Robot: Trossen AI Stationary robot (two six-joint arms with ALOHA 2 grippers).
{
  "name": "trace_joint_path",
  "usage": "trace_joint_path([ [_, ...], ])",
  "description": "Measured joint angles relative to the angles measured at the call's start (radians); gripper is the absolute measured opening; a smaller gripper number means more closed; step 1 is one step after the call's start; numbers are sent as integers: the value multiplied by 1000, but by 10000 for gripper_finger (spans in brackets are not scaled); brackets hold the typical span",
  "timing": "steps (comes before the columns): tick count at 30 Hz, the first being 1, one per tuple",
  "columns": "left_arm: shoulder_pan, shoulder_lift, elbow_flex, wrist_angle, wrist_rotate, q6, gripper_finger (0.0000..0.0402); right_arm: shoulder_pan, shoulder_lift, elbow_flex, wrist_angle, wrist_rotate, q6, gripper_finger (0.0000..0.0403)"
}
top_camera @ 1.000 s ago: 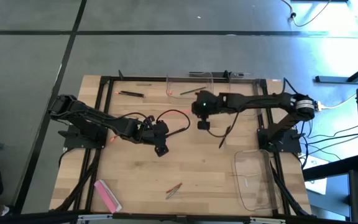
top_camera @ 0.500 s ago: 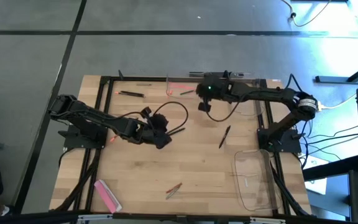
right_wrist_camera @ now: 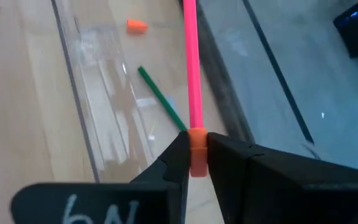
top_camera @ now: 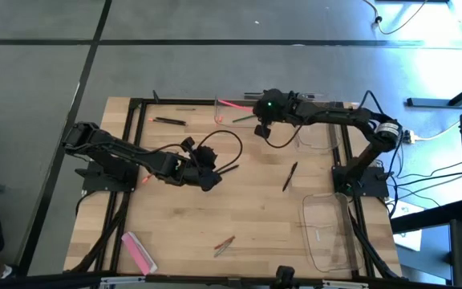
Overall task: Sort crayons/erasers/pens/pencils in bins
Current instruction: Put the pink pencil into the top left transparent bin
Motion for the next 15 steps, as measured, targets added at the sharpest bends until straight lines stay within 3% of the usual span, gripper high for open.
trace_joint_path([
  [15,0,0,0,0,3,6,96,-31,91,0,11,14,3,54],
])
